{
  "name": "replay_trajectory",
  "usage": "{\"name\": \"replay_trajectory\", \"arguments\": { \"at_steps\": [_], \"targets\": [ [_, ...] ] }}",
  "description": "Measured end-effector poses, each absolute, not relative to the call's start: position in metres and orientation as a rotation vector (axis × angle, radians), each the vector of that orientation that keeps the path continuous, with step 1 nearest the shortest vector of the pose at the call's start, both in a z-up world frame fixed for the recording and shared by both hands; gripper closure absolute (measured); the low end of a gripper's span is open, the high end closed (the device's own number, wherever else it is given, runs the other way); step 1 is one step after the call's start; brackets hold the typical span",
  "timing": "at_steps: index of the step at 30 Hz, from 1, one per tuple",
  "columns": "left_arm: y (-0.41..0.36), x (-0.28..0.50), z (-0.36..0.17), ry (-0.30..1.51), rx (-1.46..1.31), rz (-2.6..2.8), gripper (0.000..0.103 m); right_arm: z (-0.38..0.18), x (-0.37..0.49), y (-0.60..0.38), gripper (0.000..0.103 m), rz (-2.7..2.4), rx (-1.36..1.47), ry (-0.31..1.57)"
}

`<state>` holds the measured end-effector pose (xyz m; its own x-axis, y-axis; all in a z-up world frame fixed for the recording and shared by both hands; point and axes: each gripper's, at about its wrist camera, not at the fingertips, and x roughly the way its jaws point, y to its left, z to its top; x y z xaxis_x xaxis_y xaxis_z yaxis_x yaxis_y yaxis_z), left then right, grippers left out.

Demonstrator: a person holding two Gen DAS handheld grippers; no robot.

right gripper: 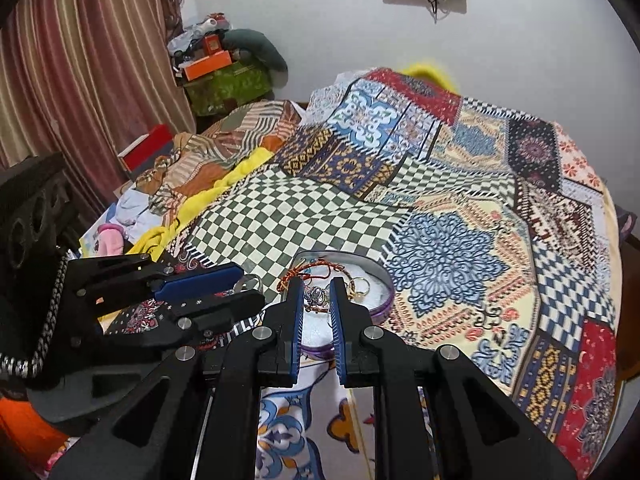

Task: Organize jewelry
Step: 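Carry both rings over the purple tin, then open both grippers to release the rings into the purple tin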

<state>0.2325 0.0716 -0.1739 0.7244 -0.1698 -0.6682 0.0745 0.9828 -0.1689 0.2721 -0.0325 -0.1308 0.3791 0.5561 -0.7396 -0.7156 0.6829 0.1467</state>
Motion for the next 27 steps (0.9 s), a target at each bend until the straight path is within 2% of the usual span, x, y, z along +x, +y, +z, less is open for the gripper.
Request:
{"name": "replay_trajectory", "arguments": {
  "at_steps": [16,22,27],
  "targets": [
    [0.095,0.254,-0.196,0.788,-0.17,-0.106,0.082,-0.169,0.292,-0.012,0.091,0.838,-0.269,1.004],
    [0.094,0.258,-0.2,0.802,-0.173,-0.106,0.082,-0.176,0.303,-0.015,0.09,0.859,-0.205,1.093],
    [0.089,0.26,-0.201,0.81,-0.172,-0.117,0.082,-0.171,0.304,-0.021,0.088,0.84,-0.197,1.076]
  ]
}}
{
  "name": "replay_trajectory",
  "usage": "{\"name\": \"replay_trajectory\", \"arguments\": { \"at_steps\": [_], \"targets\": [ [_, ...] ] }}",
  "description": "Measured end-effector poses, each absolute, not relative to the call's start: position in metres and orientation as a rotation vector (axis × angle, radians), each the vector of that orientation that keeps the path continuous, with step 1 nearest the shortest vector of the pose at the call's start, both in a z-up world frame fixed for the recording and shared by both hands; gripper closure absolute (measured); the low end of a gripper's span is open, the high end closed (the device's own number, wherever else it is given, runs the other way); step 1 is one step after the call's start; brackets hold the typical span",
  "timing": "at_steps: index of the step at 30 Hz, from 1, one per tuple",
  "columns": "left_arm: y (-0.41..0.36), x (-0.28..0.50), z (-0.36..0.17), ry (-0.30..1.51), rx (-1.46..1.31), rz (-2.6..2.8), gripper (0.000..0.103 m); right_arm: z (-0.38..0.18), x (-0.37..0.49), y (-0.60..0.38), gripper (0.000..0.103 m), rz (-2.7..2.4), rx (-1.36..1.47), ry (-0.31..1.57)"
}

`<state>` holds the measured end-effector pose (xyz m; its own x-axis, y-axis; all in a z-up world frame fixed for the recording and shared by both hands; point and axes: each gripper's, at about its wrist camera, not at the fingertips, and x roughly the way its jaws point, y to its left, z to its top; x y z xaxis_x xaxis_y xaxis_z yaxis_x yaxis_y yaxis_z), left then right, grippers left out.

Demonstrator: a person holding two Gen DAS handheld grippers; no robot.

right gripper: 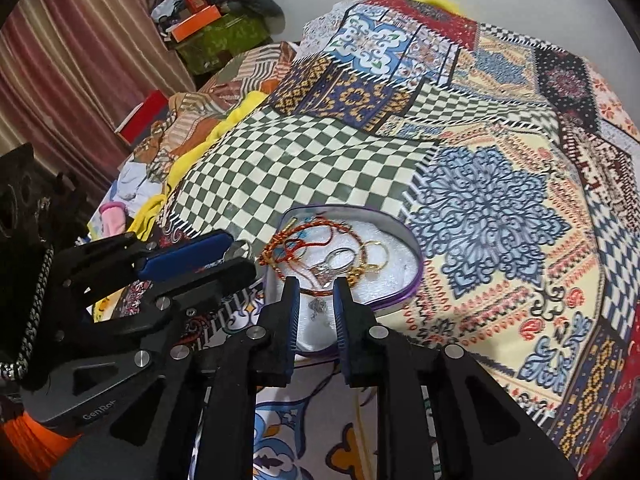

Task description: Organize jewelry

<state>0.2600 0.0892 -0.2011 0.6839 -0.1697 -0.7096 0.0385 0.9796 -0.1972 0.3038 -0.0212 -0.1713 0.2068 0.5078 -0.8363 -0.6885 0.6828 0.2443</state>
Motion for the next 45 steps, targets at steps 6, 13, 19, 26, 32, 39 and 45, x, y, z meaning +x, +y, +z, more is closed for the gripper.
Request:
{"name": "replay_trajectory", "arguments": {
  "at_steps": [6,13,19,26,32,39,45],
  "targets": [
    [0.078,0.263,-0.203,0.828,-0.158,-0.152,0.082,-0.157,0.298,-0.034,0.088,0.812,-0.21,1.01],
    [0.063,0.27,-0.203,0.841,-0.127,-0.163,0.082,-0.143,0.291,-0.044,0.088,0.774,-0.249,0.93],
    [0.063,0.269,-0.197,0.85,-0.126,-0.153,0.08,-0.135,0.286,-0.049,0.087,0.764,-0.238,0.902],
    [0.07,0.242,-0.162,0.781,-0.136,-0.114,0.08,-0.109,0.266,-0.057,0.087,0.766,-0.197,0.839],
    [0.069,0.202,-0.105,0.65,-0.111,-0.072,0.08,-0.061,0.227,-0.071,0.087,0.759,-0.163,0.699],
    [0.05,0.13,-0.03,0.426,-0.047,-0.03,0.071,0.007,0.161,-0.098,0.087,0.748,-0.099,0.464],
    [0.032,0.063,0.01,0.244,-0.012,0.011,0.06,0.041,0.095,-0.122,0.063,0.688,-0.038,0.242]
  ]
}}
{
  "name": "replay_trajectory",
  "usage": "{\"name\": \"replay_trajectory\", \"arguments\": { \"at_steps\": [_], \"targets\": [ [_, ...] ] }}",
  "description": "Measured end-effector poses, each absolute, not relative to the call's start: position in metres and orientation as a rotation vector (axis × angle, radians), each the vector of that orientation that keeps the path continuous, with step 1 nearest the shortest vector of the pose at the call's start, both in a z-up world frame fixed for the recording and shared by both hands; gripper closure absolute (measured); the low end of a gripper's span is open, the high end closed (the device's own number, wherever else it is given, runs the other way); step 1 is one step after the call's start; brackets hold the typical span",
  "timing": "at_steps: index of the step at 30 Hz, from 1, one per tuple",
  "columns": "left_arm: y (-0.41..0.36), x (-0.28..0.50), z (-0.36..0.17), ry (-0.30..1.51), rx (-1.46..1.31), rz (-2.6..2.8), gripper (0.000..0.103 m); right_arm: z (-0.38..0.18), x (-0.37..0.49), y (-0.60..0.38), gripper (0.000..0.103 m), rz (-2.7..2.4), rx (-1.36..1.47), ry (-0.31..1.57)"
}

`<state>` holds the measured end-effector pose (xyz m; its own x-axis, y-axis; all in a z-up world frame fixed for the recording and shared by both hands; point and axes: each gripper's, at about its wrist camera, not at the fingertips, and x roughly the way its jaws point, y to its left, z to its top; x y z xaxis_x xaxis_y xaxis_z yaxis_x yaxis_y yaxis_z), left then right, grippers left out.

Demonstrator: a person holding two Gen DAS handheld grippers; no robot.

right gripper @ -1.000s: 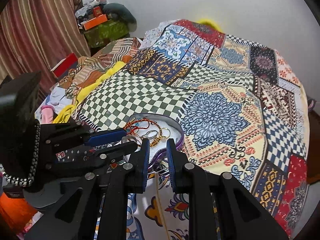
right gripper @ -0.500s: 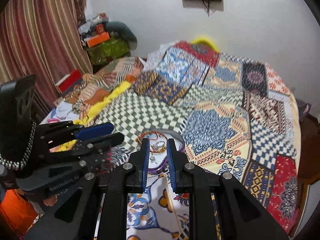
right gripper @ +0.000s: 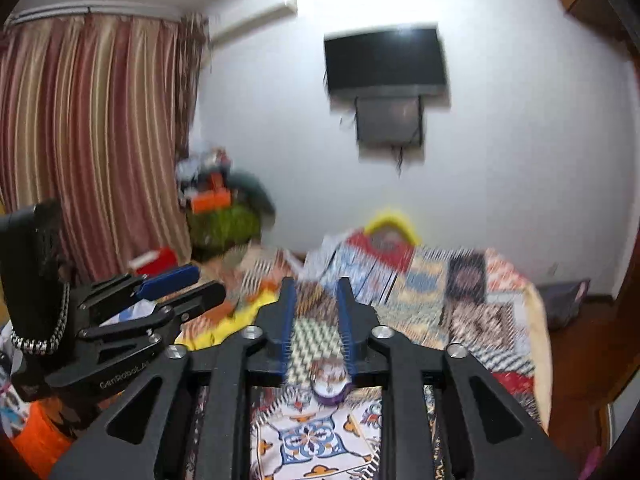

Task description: Organize jewelry

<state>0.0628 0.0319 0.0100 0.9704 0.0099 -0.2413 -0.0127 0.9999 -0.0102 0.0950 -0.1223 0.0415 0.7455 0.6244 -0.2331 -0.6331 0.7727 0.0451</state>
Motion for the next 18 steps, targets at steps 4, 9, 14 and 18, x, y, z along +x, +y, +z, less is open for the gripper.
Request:
{"name": "replay_trajectory", "arguments": {
  "at_steps": [4,9,14,18],
  "targets": [
    [0.024,0.025,0.024,0.147,-0.023,0.027,0.041,0.049,0.062,-0.135,0.043,0.613,-0.007,0.127],
    [0.021,-0.007,0.029,0.079,-0.049,0.063,0.005,0.047,0.05,-0.14,0.014,0.554,0.019,0.088],
    [0.025,-0.01,0.025,0.079,-0.073,0.077,0.001,0.042,0.045,-0.133,0.001,0.484,-0.016,0.065],
    [0.025,-0.009,0.022,0.101,-0.079,0.07,0.0,0.041,0.04,-0.132,0.0,0.495,-0.033,0.066]
  ]
}}
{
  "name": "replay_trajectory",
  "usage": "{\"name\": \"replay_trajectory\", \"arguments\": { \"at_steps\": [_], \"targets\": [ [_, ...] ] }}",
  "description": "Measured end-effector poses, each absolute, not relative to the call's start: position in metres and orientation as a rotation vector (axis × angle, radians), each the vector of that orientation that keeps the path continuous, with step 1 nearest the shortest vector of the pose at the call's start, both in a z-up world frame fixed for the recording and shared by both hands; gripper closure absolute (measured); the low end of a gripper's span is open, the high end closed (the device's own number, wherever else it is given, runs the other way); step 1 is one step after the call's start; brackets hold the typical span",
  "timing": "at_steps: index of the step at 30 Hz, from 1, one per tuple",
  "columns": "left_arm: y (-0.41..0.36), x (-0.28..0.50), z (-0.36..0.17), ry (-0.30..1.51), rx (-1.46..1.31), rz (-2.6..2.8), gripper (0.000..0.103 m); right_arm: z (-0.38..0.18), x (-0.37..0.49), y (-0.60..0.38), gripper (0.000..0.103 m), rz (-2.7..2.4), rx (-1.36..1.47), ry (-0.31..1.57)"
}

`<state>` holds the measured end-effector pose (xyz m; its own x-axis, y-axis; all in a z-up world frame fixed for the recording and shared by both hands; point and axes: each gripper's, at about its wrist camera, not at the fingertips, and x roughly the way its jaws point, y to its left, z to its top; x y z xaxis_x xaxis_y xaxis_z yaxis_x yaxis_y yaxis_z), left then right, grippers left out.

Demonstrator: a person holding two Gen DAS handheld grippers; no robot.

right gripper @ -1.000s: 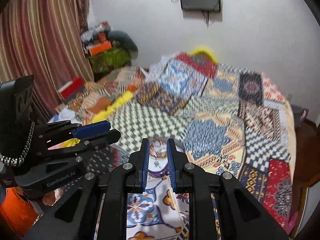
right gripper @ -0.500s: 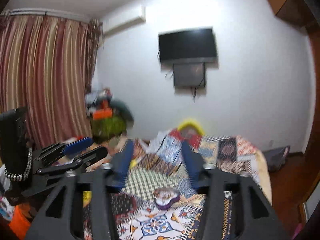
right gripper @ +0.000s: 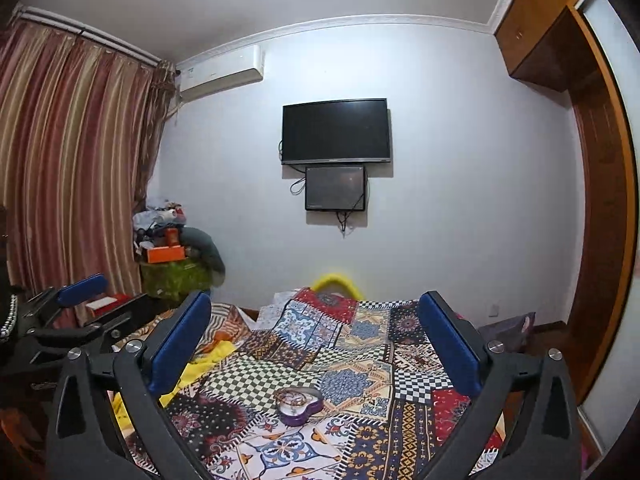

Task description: Organize jewelry

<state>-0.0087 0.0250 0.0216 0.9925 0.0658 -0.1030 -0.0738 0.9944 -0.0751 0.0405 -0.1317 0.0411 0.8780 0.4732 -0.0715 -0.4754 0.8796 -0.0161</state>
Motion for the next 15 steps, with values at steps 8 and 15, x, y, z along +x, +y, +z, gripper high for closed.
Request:
{"name": "replay_trajectory", "arguments": {
  "at_steps": [8,15],
  "targets": [
    [0.024,-0.012,0.018,0.114,-0.086,0.065,0.0,0.036,0.033,-0.142,0.0,0.501,-0.031,0.08],
    [0.023,-0.009,0.015,0.13,-0.085,0.067,0.0,0.031,0.032,-0.144,0.0,0.497,-0.028,0.103]
  ]
}}
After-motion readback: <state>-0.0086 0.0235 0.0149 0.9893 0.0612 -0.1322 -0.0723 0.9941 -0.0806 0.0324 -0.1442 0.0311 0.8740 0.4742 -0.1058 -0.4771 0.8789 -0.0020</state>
